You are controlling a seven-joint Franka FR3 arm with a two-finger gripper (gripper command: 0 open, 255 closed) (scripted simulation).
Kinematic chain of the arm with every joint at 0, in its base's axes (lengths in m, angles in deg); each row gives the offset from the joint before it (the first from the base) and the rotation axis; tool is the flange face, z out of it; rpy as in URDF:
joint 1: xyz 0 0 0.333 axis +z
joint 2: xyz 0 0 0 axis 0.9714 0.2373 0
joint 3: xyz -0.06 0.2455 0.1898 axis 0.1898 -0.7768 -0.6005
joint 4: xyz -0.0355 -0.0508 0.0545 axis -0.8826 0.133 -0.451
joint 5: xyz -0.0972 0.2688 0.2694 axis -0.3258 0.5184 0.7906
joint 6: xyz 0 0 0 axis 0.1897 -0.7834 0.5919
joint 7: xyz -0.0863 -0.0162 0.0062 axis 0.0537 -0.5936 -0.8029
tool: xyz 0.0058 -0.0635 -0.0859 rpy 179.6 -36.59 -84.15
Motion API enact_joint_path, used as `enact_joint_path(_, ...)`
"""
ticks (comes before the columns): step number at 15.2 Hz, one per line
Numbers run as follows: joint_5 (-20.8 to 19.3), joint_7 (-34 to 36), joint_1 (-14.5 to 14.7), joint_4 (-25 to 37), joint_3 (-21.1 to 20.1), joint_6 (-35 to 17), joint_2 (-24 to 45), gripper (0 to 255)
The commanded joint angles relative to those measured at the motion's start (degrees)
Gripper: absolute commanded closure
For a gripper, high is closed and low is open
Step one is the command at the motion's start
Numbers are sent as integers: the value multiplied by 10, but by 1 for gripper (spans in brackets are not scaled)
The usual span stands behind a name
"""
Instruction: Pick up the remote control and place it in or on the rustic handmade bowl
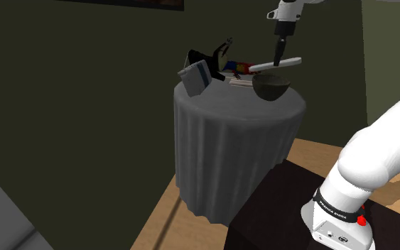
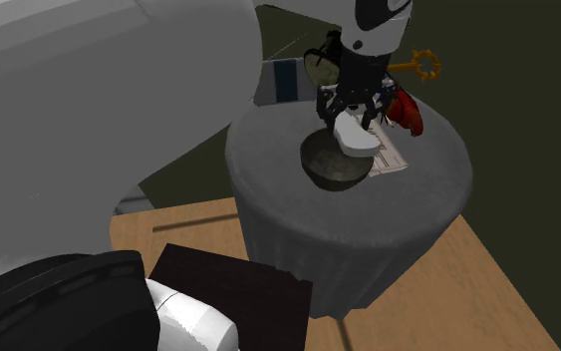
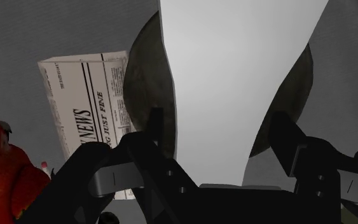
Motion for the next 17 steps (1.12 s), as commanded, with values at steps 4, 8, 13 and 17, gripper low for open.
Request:
enact_joint_path(4, -3, 2, -2, -48, 1, -40, -9, 255)
enact_joint_path(8, -5, 4, -3, -82, 2, -71, -13, 255)
enact_joint_path(13, -6, 4, -3, -90, 3, -78, -13, 255)
enact_joint_path(17, -6, 4, -3, -90, 3, -78, -13, 255)
